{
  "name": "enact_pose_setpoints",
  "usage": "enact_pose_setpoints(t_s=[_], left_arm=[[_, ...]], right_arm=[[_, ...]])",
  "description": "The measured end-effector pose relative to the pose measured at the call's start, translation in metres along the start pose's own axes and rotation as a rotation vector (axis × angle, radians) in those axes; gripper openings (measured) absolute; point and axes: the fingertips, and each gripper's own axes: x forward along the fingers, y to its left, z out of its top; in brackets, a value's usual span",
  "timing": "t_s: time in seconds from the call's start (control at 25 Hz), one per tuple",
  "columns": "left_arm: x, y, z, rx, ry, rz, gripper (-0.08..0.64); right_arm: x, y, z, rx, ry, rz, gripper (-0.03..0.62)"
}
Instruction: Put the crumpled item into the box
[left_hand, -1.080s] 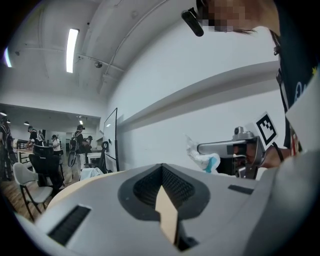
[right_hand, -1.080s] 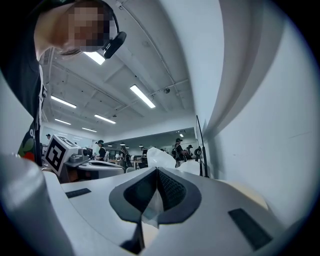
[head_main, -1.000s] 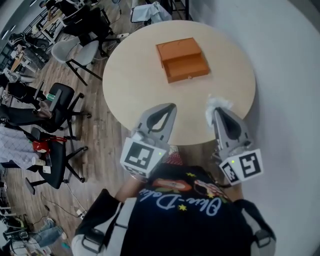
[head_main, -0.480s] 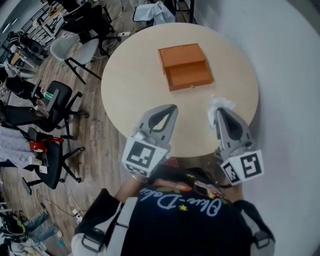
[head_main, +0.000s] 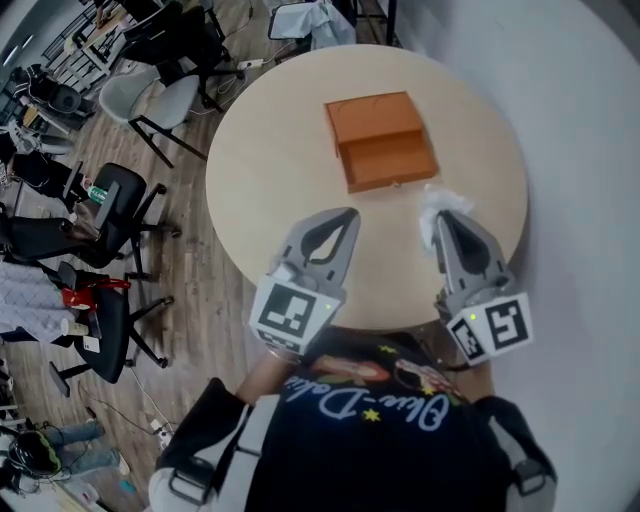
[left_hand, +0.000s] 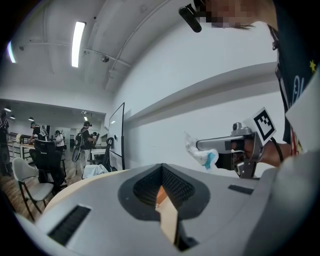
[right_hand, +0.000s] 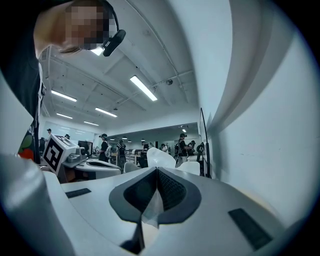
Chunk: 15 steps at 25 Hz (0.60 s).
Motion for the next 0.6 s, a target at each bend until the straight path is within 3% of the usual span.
enact_pose_setpoints(t_s=[0.6], left_arm=[[0.041, 0.061, -0.028, -0.027, 0.051, 0.025, -0.008]], right_arm=[[0.089, -0.035, -0.035, 0.002, 0.108, 0.015, 0.0]])
